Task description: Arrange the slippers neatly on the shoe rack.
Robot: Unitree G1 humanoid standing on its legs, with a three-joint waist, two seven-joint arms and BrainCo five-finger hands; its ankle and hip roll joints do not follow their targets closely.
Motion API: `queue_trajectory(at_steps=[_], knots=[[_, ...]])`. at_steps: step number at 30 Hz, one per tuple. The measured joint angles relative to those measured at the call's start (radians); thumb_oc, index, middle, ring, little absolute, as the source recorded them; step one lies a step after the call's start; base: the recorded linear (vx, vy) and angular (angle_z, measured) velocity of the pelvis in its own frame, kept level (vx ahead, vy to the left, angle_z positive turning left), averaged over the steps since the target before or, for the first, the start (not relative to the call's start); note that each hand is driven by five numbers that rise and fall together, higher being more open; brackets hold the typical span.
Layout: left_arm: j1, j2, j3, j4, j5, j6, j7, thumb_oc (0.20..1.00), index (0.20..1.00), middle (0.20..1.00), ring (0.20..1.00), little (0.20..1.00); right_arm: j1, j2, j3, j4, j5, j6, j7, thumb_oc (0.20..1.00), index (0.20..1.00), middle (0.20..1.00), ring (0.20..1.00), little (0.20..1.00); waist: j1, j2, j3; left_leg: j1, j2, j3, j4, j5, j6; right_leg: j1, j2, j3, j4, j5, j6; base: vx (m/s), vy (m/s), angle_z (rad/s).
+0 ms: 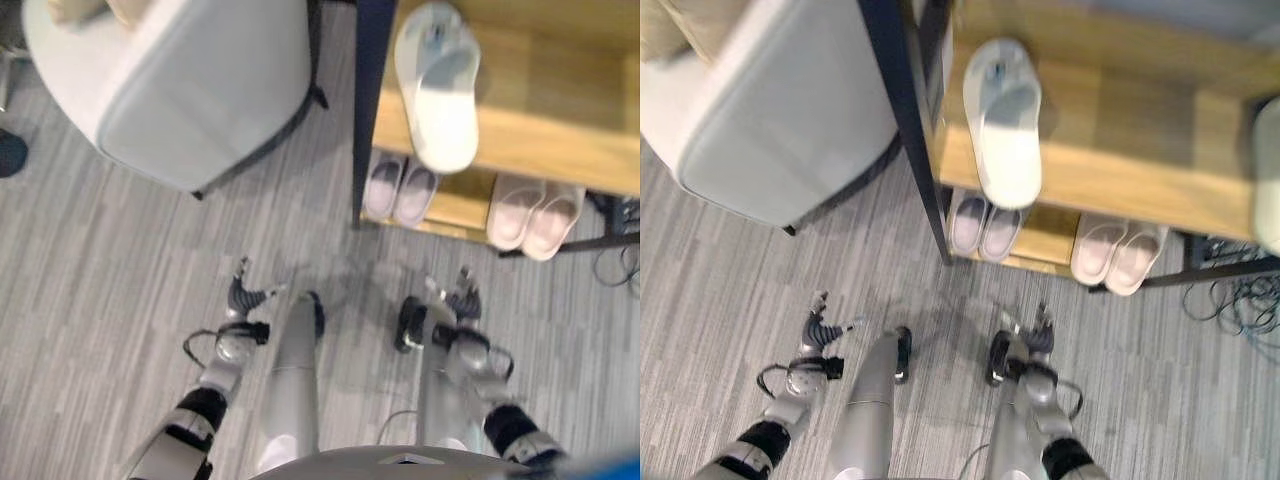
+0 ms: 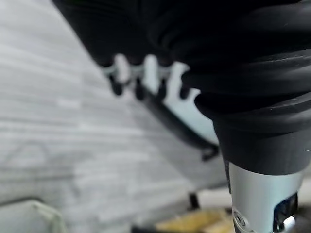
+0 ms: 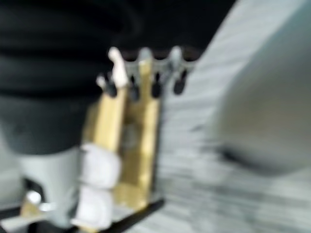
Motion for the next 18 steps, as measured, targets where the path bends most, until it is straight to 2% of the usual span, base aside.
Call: queue_trajectory(at_steps=[1,2,3,4,7,8,9,10,11,13,18], knots=[[0.022,-0.007,-0.027,0.008,0.01,0.011,-0.021,1.0,1.0,1.0,1.0,1.0,0.013,0.029,-0.069,0.097,0.005,0.004,0.03,1.0,1.0,1.0,1.0,1.0,-0.009,-0.015,-0.011,0.141,-0.01,0.015,-0.18,0.065,0.001,0.134,0.001,-0.018,-0.161,0.068,0.013,0.21,0.072,0.01],[0.056,-0.017,-0.051,0.001,0.024,0.008,-0.037,1.0,1.0,1.0,1.0,1.0,0.047,0.031,-0.089,0.157,0.006,0.005,0.042,1.0,1.0,1.0,1.0,1.0,-0.014,-0.016,-0.049,0.243,-0.011,0.022,-0.311,0.132,-0.003,0.228,0.008,-0.037,-0.292,0.135,0.049,0.22,0.054,-0.08],[0.114,-0.022,-0.09,-0.031,0.053,-0.008,-0.061,1.0,1.0,1.0,1.0,1.0,0.097,0.01,-0.104,0.215,0.004,0.008,0.058,1.0,1.0,1.0,1.0,1.0,-0.016,-0.017,-0.107,0.379,-0.013,0.033,-0.47,0.175,-0.01,0.352,0.021,-0.058,-0.444,0.203,0.104,0.12,0.023,-0.35],[0.154,-0.006,-0.163,-0.071,0.091,-0.022,-0.096,1.0,1.0,1.0,1.0,1.0,0.157,-0.009,-0.139,0.291,-0.005,0.017,0.083,1.0,1.0,1.0,1.0,1.0,-0.017,-0.014,-0.173,0.498,-0.021,0.057,-0.596,0.199,0.001,0.455,0.017,-0.054,-0.547,0.226,0.13,0.07,-0.013,-0.42],[0.124,0.003,-0.199,-0.087,0.118,-0.026,-0.135,1.0,1.0,1.0,1.0,1.0,0.175,-0.013,-0.143,0.286,-0.03,0.03,0.086,1.0,1.0,1.0,1.0,1.0,-0.035,-0.017,-0.202,0.531,-0.017,0.086,-0.641,0.242,0.011,0.464,0.02,-0.06,-0.555,0.246,0.106,0.03,-0.1,-0.2],[0.109,-0.009,-0.198,-0.098,0.131,-0.026,-0.148,1.0,1.0,1.0,1.0,1.0,0.157,-0.01,-0.138,0.289,-0.051,0.031,0.089,1.0,1.0,1.0,1.0,1.0,-0.042,-0.019,-0.205,0.551,0.001,0.108,-0.66,0.259,0.011,0.475,0.026,-0.071,-0.561,0.249,0.097,0.05,-0.253,-0.4],[0.118,-0.011,-0.216,-0.098,0.145,-0.018,-0.166,1.0,1.0,1.0,1.0,1.0,0.141,-0.014,-0.135,0.308,-0.094,0.048,0.093,1.0,1.0,1.0,1.0,1.0,-0.028,0.023,-0.2,0.62,0.025,0.128,-0.696,0.268,0.008,0.549,0.031,-0.135,-0.612,0.259,0.116,0.02,-0.25,-0.62],[0.128,-0.02,-0.225,-0.108,0.166,-0.019,-0.173,1.0,1.0,1.0,1.0,1.0,0.143,-0.016,-0.135,0.305,-0.114,0.048,0.093,1.0,1.0,1.0,1.0,1.0,-0.02,0.026,-0.215,0.654,0.026,0.138,-0.719,0.269,0.002,0.577,0.03,-0.118,-0.649,0.293,0.116,-0.01,-0.261,-0.59],[0.128,-0.023,-0.215,-0.111,0.174,-0.016,-0.176,1.0,1.0,1.0,1.0,1.0,0.119,-0.019,-0.128,0.304,-0.128,0.05,0.093,1.0,1.0,1.0,1.0,1.0,-0.023,0.021,-0.226,0.679,0.032,0.141,-0.746,0.28,-0.016,0.608,0.035,-0.083,-0.672,0.279,0.101,-0.01,-0.268,-0.37],[0.12,-0.036,-0.212,-0.138,0.172,-0.004,-0.186,1.0,1.0,1.0,1.0,1.0,0.109,-0.052,-0.122,0.252,-0.143,0.059,0.093,1.0,1.0,1.0,1.0,1.0,-0.03,0.066,-0.228,0.694,0.079,0.137,-0.779,0.305,-0.044,0.624,0.09,-0.083,-0.701,0.285,0.094,0.0,-0.274,-0.1],[0.092,-0.046,-0.213,-0.191,0.171,0.0,-0.207,1.0,1.0,1.0,1.0,1.0,0.105,-0.144,-0.072,0.139,-0.201,0.059,0.096,1.0,1.0,1.0,1.0,1.0,-0.047,0.096,-0.224,0.726,0.191,0.131,-0.774,0.324,-0.096,0.677,0.211,-0.087,-0.761,0.298,0.031,-0.02,-0.319,-0.1]])
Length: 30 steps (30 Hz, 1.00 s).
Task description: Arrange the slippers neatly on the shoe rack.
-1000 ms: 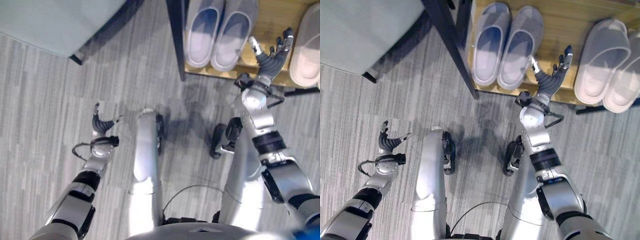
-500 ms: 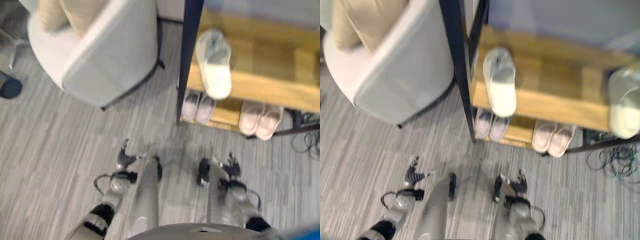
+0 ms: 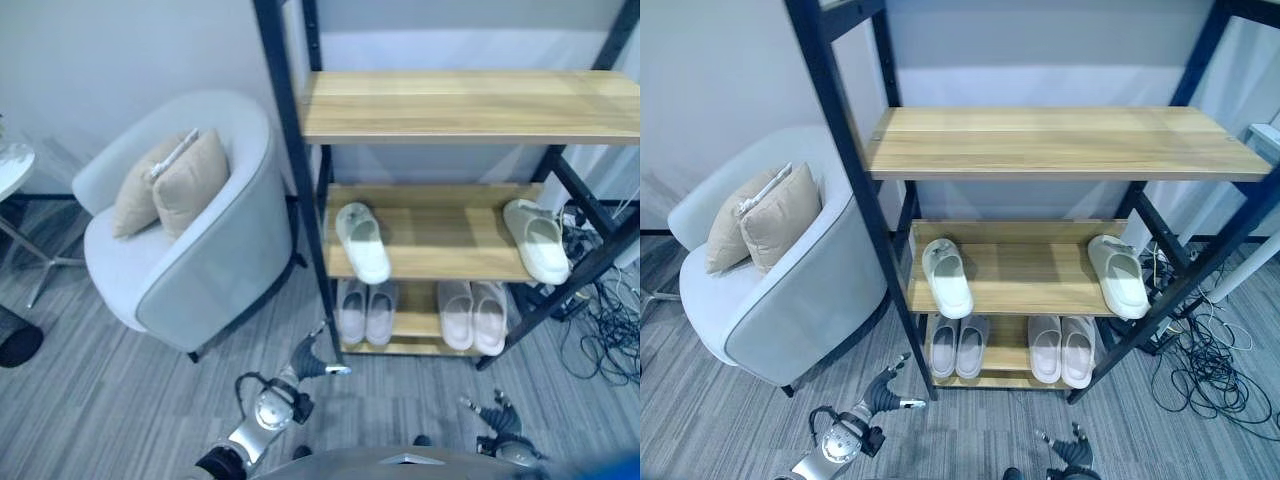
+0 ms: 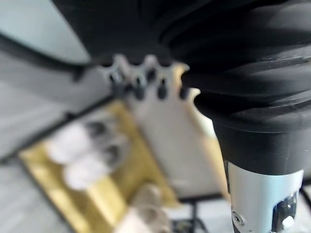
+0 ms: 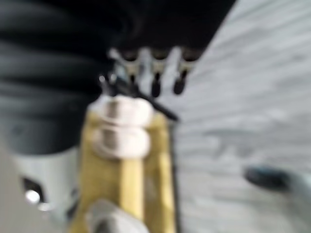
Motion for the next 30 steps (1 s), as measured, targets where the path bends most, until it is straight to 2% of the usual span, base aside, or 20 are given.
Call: queue_trajectory(at_steps=[2,5,7,8,9,10,11,13,15,17,18,19,20,21,22,24,25,26,27,30], knots=[[-0.033,0.008,0.0,-0.012,-0.018,0.004,-0.009,1.0,1.0,1.0,1.0,1.0,-0.009,-0.028,0.041,0.006,-0.049,0.001,-0.001,1.0,1.0,1.0,1.0,1.0,0.006,-0.018,0.018,-0.019,0.076,-0.007,0.059,-0.027,-0.013,-0.024,0.074,0.01,0.049,-0.036,-0.089,-0.04,-0.312,-0.27],[-0.063,0.014,-0.023,-0.04,-0.024,0.014,-0.032,1.0,1.0,1.0,1.0,1.0,-0.021,-0.029,0.061,0.022,-0.082,0.003,-0.001,1.0,1.0,1.0,1.0,1.0,0.035,-0.063,0.06,-0.093,0.052,-0.12,0.241,-0.118,0.06,-0.099,0.091,0.057,0.15,-0.068,-0.149,-0.01,-0.189,-0.56],[-0.076,-0.004,-0.037,-0.04,-0.038,0.018,-0.051,1.0,1.0,1.0,1.0,1.0,-0.034,-0.025,0.077,0.028,-0.113,0.007,0.005,1.0,1.0,1.0,1.0,1.0,0.047,-0.095,0.086,-0.157,-0.071,-0.163,0.355,-0.134,0.062,-0.105,0.069,0.085,0.092,-0.082,-0.124,0.03,-0.126,-0.79],[-0.095,-0.014,-0.073,-0.05,-0.038,0.019,-0.052,1.0,1.0,1.0,1.0,1.0,-0.052,-0.04,0.084,0.052,-0.119,0.01,0.005,1.0,1.0,1.0,1.0,1.0,0.063,-0.066,0.097,-0.21,-0.135,-0.215,0.39,-0.203,0.085,-0.142,0.086,0.089,0.169,-0.099,-0.117,0.09,-0.028,-1.0],[-0.102,0.027,-0.097,-0.137,-0.035,0.016,-0.077,1.0,1.0,1.0,1.0,1.0,-0.074,-0.042,0.088,0.052,-0.127,0.021,0.014,1.0,1.0,1.0,1.0,1.0,0.093,-0.079,0.12,-0.223,-0.206,-0.231,0.375,-0.241,0.099,-0.244,0.067,0.084,0.514,-0.212,-0.123,0.12,0.003,-1.2],[-0.095,0.072,-0.107,-0.172,-0.036,0.012,-0.088,1.0,1.0,1.0,1.0,1.0,-0.085,-0.008,0.09,0.054,-0.129,0.025,0.019,1.0,1.0,1.0,1.0,1.0,0.106,-0.141,0.128,-0.221,-0.239,-0.201,0.39,-0.245,0.09,-0.24,0.044,0.133,0.505,-0.296,-0.198,0.14,0.019,-0.69],[-0.103,0.077,-0.117,-0.166,-0.035,0.04,-0.102,1.0,1.0,1.0,1.0,1.0,-0.106,0.015,0.097,0.056,-0.129,0.031,0.02,1.0,1.0,1.0,1.0,1.0,0.076,-0.133,0.146,-0.261,-0.25,-0.195,0.428,-0.244,0.094,-0.2,0.044,0.127,0.443,-0.27,-0.177,0.16,0.026,-0.27],[-0.119,0.07,-0.121,-0.203,-0.035,0.042,-0.123,1.0,1.0,1.0,1.0,1.0,-0.144,0.01,0.117,0.067,-0.144,0.036,0.025,1.0,1.0,1.0,1.0,1.0,0.114,-0.106,0.163,-0.293,-0.339,-0.257,0.24,-0.191,0.081,-0.107,0.041,0.169,0.256,-0.184,-0.167,0.23,0.044,-0.21],[-0.123,0.068,-0.117,-0.238,-0.031,0.043,-0.128,1.0,1.0,1.0,1.0,1.0,-0.162,0.014,0.136,0.057,-0.16,0.03,0.036,1.0,1.0,1.0,1.0,1.0,0.155,-0.038,0.145,-0.281,-0.326,-0.271,0.134,-0.128,0.077,-0.045,0.062,0.164,0.189,-0.136,-0.187,0.31,0.121,-0.65],[-0.165,0.093,-0.106,-0.234,0.006,0.045,-0.116,1.0,1.0,1.0,1.0,1.0,-0.145,0.03,0.185,0.022,-0.192,0.023,0.054,1.0,1.0,1.0,1.0,1.0,0.132,-0.073,0.114,-0.274,-0.326,-0.258,0.357,-0.15,0.127,-0.044,0.037,0.201,0.182,-0.146,-0.18,0.19,0.081,-0.89],[-0.169,0.077,-0.093,-0.23,0.026,0.041,-0.105,1.0,1.0,1.0,1.0,1.0,-0.138,0.025,0.184,0.025,-0.196,0.025,0.055,1.0,1.0,1.0,1.0,1.0,0.134,-0.054,0.088,-0.193,-0.271,-0.239,0.293,-0.184,0.157,-0.075,0.046,0.204,0.254,-0.175,-0.109,0.13,-0.015,-1.37],[-0.197,0.093,-0.074,-0.203,0.034,0.044,-0.084,1.0,1.0,1.0,1.0,1.0,-0.151,0.044,0.201,0.045,-0.197,0.046,0.054,1.0,1.0,1.0,1.0,1.0,0.08,-0.07,0.094,-0.116,-0.271,-0.192,0.201,-0.128,0.178,-0.15,-0.029,0.185,0.461,-0.241,0.002,0.21,-0.054,-1.37],[-0.205,0.102,-0.058,-0.199,0.034,0.041,-0.072,1.0,1.0,1.0,1.0,1.0,-0.149,0.055,0.211,0.048,-0.2,0.046,0.055,1.0,1.0,1.0,1.0,1.0,0.08,-0.054,0.098,-0.065,-0.271,-0.172,0.18,-0.133,0.21,-0.191,-0.121,0.172,0.579,-0.263,0.07,0.18,-0.142,-0.88],[-0.209,0.104,-0.029,-0.187,0.033,0.045,-0.061,1.0,1.0,1.0,1.0,1.0,-0.142,0.055,0.182,0.046,-0.205,0.044,0.056,1.0,1.0,1.0,1.0,1.0,0.086,-0.04,0.097,-0.041,-0.269,-0.17,0.146,-0.128,0.215,-0.227,-0.177,0.206,0.572,-0.239,0.103,0.24,-0.238,-0.08],[-0.225,0.138,-0.002,-0.233,0.031,0.061,-0.059,1.0,1.0,1.0,1.0,1.0,-0.135,0.046,0.135,0.041,-0.205,0.047,0.054,1.0,1.0,1.0,1.0,1.0,0.071,-0.025,0.103,-0.038,-0.269,-0.212,0.133,-0.12,0.2,-0.212,-0.222,0.238,0.405,-0.191,0.126,0.2,-0.246,0.96],[-0.272,0.197,0.107,-0.434,0.032,0.05,-0.009,1.0,1.0,1.0,1.0,1.0,-0.066,0.004,0.057,-0.006,-0.205,0.047,0.05,1.0,1.0,1.0,1.0,1.0,0.05,-0.009,0.114,0.006,-0.262,-0.304,0.105,-0.109,0.179,-0.099,-0.228,0.227,0.011,-0.018,0.128,0.23,-0.25,1.56],[-0.303,0.193,0.131,-0.431,0.034,0.051,0.004,1.0,1.0,1.0,1.0,1.0,-0.042,0.006,0.059,0.008,-0.205,0.048,0.051,1.0,1.0,1.0,1.0,1.0,0.048,-0.022,0.113,0.051,-0.258,-0.314,0.098,-0.116,0.16,-0.05,-0.192,0.219,0.001,0.049,0.126,0.22,-0.241,1.37],[-0.316,0.199,0.133,-0.435,0.042,0.053,0.004,1.0,1.0,1.0,1.0,1.0,-0.027,0.023,0.074,0.047,-0.206,0.053,0.057,1.0,1.0,1.0,1.0,1.0,0.047,-0.065,0.089,0.108,-0.264,-0.325,0.071,-0.13,0.139,-0.001,-0.162,0.208,0.032,0.074,0.116,0.15,-0.177,0.77],[-0.298,0.195,0.145,-0.45,0.067,0.049,0.012,1.0,1.0,1.0,1.0,1.0,-0.022,0.027,0.086,0.066,-0.213,0.058,0.068,1.0,1.0,1.0,1.0,1.0,0.072,-0.088,0.045,0.149,-0.262,-0.325,0.04,-0.147,0.114,0.022,-0.138,0.165,0.027,0.039,0.006,0.11,-0.148,0.31],[-0.287,0.121,0.137,-0.412,0.164,0.05,0.033,1.0,1.0,1.0,1.0,1.0,-0.096,-0.055,0.083,-0.008,-0.229,0.054,0.081,1.0,1.0,1.0,1.0,1.0,0.047,-0.015,0.017,0.137,-0.172,-0.287,0.009,-0.141,0.067,0.017,-0.047,0.152,-0.001,0.05,-0.014,0.11,-0.107,-0.09]])
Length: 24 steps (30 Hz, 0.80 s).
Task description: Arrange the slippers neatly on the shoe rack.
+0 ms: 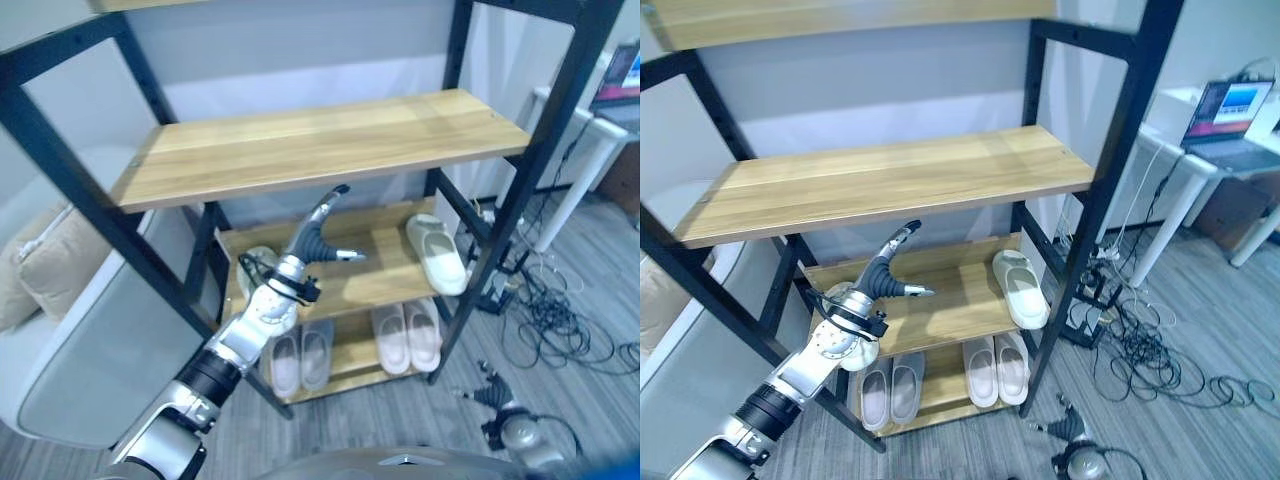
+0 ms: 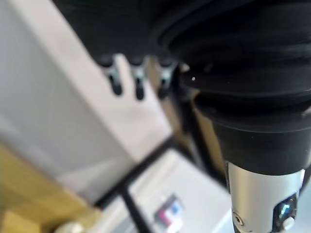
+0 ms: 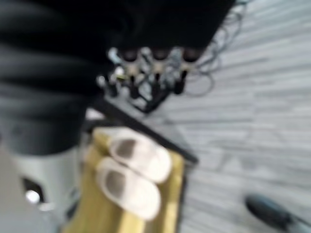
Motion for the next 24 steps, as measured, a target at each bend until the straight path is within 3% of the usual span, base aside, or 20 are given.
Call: queue_trajectory(at_steps=[5,10,14,21,24], knots=[[0.037,0.028,0.075,0.176,0.119,0.066,0.056,1.0,1.0,1.0,1.0,1.0,0.063,0.0,-0.043,-0.011,-0.014,0.001,0.011,1.0,1.0,1.0,1.0,1.0,-0.006,-0.042,0.006,-0.009,0.022,0.008,-0.013,0.0,-0.023,-0.014,0.02,-0.009,-0.005,-0.006,-0.029,0.05,-0.022,-0.04],[0.06,0.068,0.075,0.237,0.245,0.123,0.073,1.0,1.0,1.0,1.0,1.0,0.08,0.007,-0.043,-0.064,-0.017,0.004,0.018,1.0,1.0,1.0,1.0,1.0,-0.013,-0.066,-0.008,-0.053,0.0,0.005,-0.013,0.021,-0.025,-0.057,-0.002,-0.008,-0.005,0.016,-0.03,0.01,0.018,0.02],[-0.047,0.163,0.077,0.272,0.317,0.153,0.134,1.0,1.0,1.0,1.0,1.0,0.098,-0.003,-0.039,-0.117,-0.078,0.001,0.016,1.0,1.0,1.0,1.0,1.0,-0.019,-0.091,-0.024,-0.117,-0.021,0.01,-0.013,0.047,-0.015,-0.122,-0.023,-0.001,-0.005,0.034,-0.015,-0.02,0.003,-0.02],[-0.085,0.156,0.048,0.347,0.351,0.188,0.195,1.0,1.0,1.0,1.0,1.0,0.125,-0.011,-0.033,-0.131,-0.125,-0.005,0.009,1.0,1.0,1.0,1.0,1.0,-0.034,-0.084,-0.017,-0.134,-0.032,0.021,-0.013,0.052,-0.005,-0.145,-0.033,0.013,-0.005,0.036,-0.012,-0.01,0.011,-0.04],[-0.156,0.165,-0.001,0.476,0.387,0.223,0.209,1.0,1.0,1.0,1.0,1.0,0.129,-0.013,-0.021,-0.163,-0.126,-0.006,0.008,1.0,1.0,1.0,1.0,1.0,-0.046,-0.083,-0.012,-0.159,-0.036,0.024,-0.013,0.055,-0.006,-0.172,-0.031,0.015,-0.005,0.047,-0.005,-0.06,0.008,-0.03]])
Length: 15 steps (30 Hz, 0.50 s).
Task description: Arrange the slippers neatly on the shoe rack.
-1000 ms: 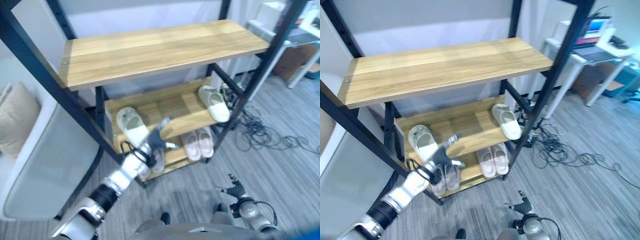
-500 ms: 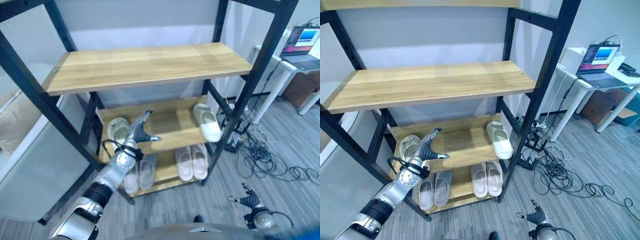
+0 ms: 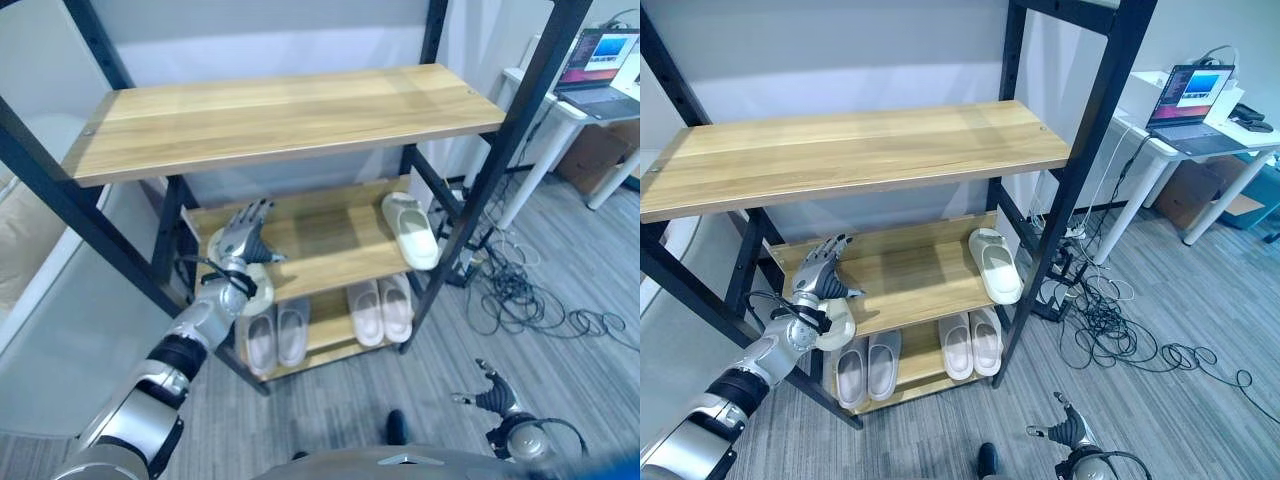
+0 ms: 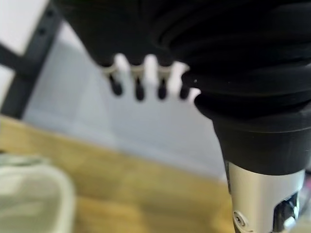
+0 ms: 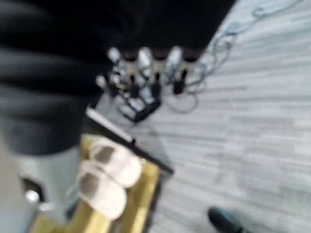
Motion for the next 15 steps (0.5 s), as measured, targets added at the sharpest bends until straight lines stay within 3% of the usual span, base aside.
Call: queue_trajectory(at_steps=[9,15], knots=[[-0.236,-0.001,-0.057,0.169,0.003,0.076,0.052,1.0,1.0,1.0,1.0,1.0,-0.044,-0.004,0.021,-0.018,-0.007,-0.003,-0.018,1.0,1.0,1.0,1.0,1.0,-0.007,-0.023,0.064,-0.077,-0.003,0.01,0.005,0.018,-0.011,-0.088,0.003,0.008,0.004,0.025,-0.002,-0.05,-0.001,-0.03],[-0.298,0.012,-0.057,0.179,0.002,0.093,0.082,1.0,1.0,1.0,1.0,1.0,-0.074,-0.002,0.042,-0.017,-0.004,-0.003,-0.03,1.0,1.0,1.0,1.0,1.0,-0.005,-0.031,0.088,-0.083,-0.003,0.01,0.005,0.019,-0.01,-0.094,0.004,0.008,0.004,0.025,-0.001,0.0,0.0,0.0]])
